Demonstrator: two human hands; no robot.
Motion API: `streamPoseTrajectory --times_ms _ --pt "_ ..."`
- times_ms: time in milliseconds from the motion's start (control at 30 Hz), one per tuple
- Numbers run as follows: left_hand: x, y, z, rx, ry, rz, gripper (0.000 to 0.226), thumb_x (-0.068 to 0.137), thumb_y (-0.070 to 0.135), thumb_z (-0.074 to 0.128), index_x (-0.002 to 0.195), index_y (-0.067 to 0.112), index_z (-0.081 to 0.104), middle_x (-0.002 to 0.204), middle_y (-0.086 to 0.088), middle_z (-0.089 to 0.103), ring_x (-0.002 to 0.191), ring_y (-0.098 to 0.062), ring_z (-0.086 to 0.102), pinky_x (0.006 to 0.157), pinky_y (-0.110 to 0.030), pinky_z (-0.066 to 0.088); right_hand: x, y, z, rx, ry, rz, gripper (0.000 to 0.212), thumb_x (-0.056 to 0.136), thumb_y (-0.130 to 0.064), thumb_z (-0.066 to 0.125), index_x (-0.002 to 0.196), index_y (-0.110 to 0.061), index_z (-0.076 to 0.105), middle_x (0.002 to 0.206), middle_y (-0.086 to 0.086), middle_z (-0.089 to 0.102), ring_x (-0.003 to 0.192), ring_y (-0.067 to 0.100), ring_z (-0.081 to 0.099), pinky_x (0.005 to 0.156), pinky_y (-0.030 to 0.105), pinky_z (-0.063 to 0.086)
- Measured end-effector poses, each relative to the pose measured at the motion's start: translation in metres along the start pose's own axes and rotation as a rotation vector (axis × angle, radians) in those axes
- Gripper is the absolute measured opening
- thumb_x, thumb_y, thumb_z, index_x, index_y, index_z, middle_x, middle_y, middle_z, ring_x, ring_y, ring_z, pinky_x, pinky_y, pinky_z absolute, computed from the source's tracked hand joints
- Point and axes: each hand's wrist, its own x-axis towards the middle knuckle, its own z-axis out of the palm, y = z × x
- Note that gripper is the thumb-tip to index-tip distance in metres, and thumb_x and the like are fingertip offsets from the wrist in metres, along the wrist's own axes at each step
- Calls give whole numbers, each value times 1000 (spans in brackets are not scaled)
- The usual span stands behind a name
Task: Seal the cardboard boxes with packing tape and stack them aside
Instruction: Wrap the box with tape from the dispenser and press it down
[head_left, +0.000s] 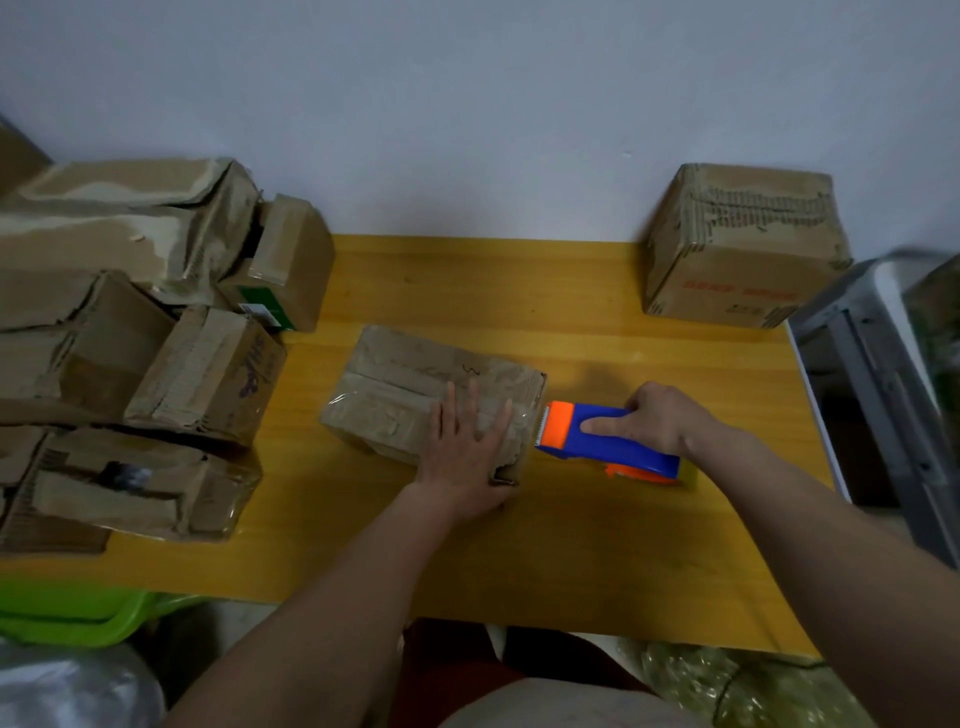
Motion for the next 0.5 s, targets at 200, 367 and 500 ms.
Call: streamPoseTrajectory --times_ms 200,367,500 --pt "1 12 8 22 43 98 95 93 62 41 151 20 -22 158 -3 -29 144 -24 -28 120 -49 -7 -1 2 3 56 -17 26 71 72 -68 64 108 -7 58 97 8 62 87 24 61 76 35 50" --pt "4 14 8 68 27 59 93 95 61 40 150 21 -23 157 -7 -29 145 -25 -26 118 -46 -11 -9 20 -9 134 -139 56 75 73 -64 65 118 -5 57 104 9 62 92 24 60 80 35 50" --pt "4 16 6 72 32 26 93 95 60 41 149 22 -25 156 -8 -31 144 -25 -27 115 -45 -15 -14 32 -15 83 -133 54 71 73 -66 65 111 -7 60 102 9 64 92 25 62 79 37 49"
